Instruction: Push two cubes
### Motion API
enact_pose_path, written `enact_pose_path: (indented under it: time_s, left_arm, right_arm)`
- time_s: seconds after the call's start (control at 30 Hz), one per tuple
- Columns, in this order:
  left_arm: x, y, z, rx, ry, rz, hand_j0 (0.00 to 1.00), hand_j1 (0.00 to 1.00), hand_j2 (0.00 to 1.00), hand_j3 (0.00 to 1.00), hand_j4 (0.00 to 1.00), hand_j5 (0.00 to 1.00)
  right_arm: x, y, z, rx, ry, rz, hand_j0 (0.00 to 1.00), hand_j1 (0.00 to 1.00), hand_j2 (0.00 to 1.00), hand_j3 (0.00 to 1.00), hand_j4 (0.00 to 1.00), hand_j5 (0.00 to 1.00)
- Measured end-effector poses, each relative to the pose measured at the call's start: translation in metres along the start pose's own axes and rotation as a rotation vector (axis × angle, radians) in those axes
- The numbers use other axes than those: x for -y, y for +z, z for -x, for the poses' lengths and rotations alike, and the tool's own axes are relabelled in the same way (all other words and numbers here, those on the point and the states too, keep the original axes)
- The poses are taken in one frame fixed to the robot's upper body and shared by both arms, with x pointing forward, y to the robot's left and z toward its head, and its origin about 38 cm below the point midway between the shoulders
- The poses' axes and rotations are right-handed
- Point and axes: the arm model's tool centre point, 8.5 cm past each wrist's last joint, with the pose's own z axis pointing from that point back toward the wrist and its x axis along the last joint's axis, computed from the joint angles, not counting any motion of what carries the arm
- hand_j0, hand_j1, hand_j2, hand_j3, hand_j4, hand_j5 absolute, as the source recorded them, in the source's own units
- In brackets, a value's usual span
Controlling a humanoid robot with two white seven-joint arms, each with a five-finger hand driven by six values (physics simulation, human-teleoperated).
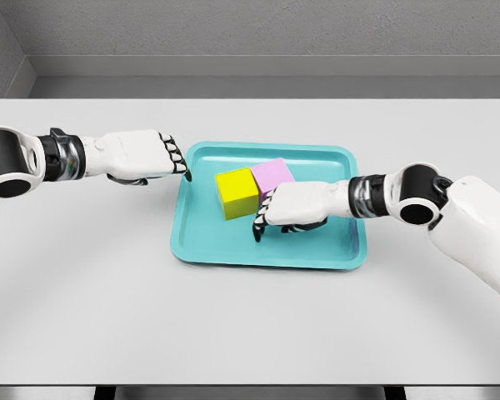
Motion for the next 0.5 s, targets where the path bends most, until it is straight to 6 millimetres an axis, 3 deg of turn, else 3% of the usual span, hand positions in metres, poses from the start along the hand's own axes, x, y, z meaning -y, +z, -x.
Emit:
enact_pose_path:
  time_s: [0.1,0.33,0.5]
  left_arm:
    - [-0.001,0.000,0.000,0.002,0.000,-0.005,0.78,0.78,0.78,0.78,0.78,0.78]
    - [-0.002,0.002,0.001,-0.003,0.003,-0.010,0.78,0.78,0.78,0.78,0.78,0.78]
    - [-0.002,0.002,0.002,-0.005,0.006,-0.010,0.78,0.78,0.78,0.78,0.78,0.78]
  right_arm:
    - [-0.003,0.003,0.001,-0.008,0.000,-0.008,0.61,0.61,0.61,0.61,0.61,0.61]
    - [-0.007,0.043,0.007,-0.063,0.038,-0.037,0.61,0.61,0.61,0.61,0.61,0.61]
    - [0.004,0.065,0.022,-0.124,0.049,-0.017,0.61,0.61,0.61,0.61,0.61,0.61]
